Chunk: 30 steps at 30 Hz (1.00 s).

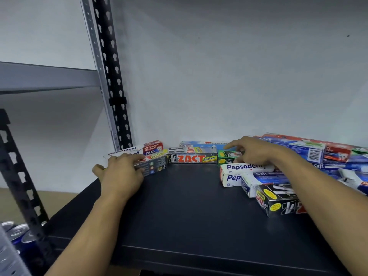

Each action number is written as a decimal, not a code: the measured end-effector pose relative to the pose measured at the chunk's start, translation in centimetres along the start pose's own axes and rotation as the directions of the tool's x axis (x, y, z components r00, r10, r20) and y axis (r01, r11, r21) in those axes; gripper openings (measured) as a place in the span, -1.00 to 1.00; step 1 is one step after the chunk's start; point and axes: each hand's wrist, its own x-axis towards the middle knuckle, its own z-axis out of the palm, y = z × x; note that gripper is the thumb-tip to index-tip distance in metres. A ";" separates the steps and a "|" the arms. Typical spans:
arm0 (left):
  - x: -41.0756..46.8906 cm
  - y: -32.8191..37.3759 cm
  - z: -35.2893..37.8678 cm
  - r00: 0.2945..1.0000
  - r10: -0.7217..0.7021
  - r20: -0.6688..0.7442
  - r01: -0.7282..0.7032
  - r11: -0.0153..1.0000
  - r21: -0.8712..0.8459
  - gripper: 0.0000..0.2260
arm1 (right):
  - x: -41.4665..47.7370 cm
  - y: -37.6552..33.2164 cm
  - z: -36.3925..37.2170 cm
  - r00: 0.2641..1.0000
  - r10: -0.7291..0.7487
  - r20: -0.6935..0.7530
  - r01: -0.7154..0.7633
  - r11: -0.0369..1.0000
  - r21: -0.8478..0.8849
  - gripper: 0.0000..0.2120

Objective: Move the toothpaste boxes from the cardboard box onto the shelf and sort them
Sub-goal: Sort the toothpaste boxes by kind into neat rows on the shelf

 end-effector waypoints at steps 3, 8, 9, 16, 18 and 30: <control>-0.6 0.8 -0.5 1.000 0.006 0.001 -0.006 1.000 -0.003 -0.60 | -0.9 0.2 0.1 0.998 -0.060 -0.023 0.061 0.996 0.058 -0.58; -2.1 1.4 -1.0 0.998 -0.050 -0.028 0.050 0.998 0.024 -0.60 | -3.6 1.1 -1.3 0.952 -0.174 -0.253 0.224 0.957 0.185 -0.57; -2.6 1.6 -1.1 0.997 -0.063 -0.048 0.065 0.997 0.031 -0.60 | -4.1 1.1 -1.9 0.933 -0.167 -0.318 0.257 0.930 0.265 -0.57; -5.9 3.1 -1.7 0.991 0.083 -0.105 -0.086 0.996 -0.030 -0.64 | -6.6 -0.1 -5.8 0.646 -0.299 -0.702 0.498 0.863 0.090 -0.58; -6.2 4.0 -1.7 0.987 0.145 -0.072 -0.151 0.986 -0.075 -0.66 | -6.6 1.0 -6.4 0.663 -0.293 -0.689 0.349 0.935 -0.061 -0.59; -3.3 12.3 -1.6 0.971 0.215 -0.101 -0.227 0.964 -0.138 -0.67 | -6.1 7.0 -6.1 0.869 0.154 -0.471 -0.203 0.978 -0.056 -0.63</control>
